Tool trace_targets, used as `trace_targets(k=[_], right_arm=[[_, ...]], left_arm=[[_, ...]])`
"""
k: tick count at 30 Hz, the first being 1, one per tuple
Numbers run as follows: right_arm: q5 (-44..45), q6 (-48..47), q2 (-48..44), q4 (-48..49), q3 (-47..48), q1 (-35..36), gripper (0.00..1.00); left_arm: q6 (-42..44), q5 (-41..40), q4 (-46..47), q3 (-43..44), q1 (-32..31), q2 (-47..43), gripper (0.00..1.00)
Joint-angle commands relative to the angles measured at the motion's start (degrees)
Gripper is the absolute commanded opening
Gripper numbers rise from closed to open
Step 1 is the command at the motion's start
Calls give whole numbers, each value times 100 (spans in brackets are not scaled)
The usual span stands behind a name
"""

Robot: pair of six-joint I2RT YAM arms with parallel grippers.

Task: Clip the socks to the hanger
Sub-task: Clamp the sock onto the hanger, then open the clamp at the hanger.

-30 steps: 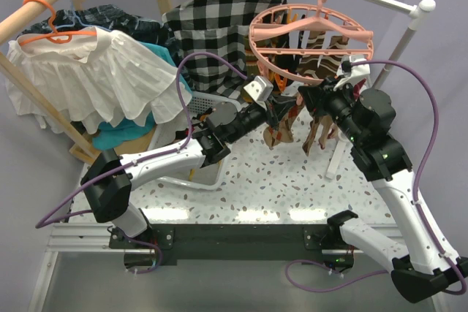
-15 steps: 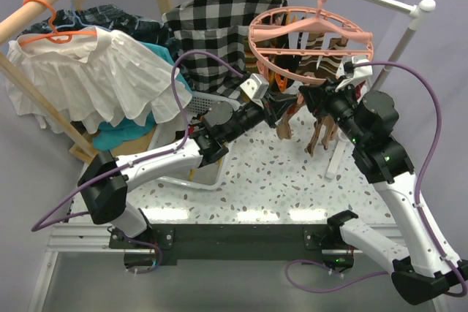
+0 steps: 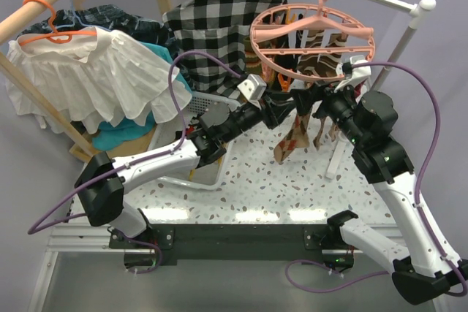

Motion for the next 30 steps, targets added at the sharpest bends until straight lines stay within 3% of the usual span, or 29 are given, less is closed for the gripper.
trace_targets(k=[1,9,16,23,30], right_arm=[[401,-88,-126,78,79,17,80],[1105,-88,-161,-133,96,17,83],[1281,-97,-152,-151,70,17,84],[1255,-176,-187,-186,105,17,84],[1272,-246,-240,-178,96,17,84]], left_arm=[[-45,-36,376,-284,200,-465,46],[148,174,-37,-1048,701,-1116,79],[702,622,-116,-892,824,-942,86],[632,1132,463,-557,895,-361,86],[579,1440,455,120,904,149,84]])
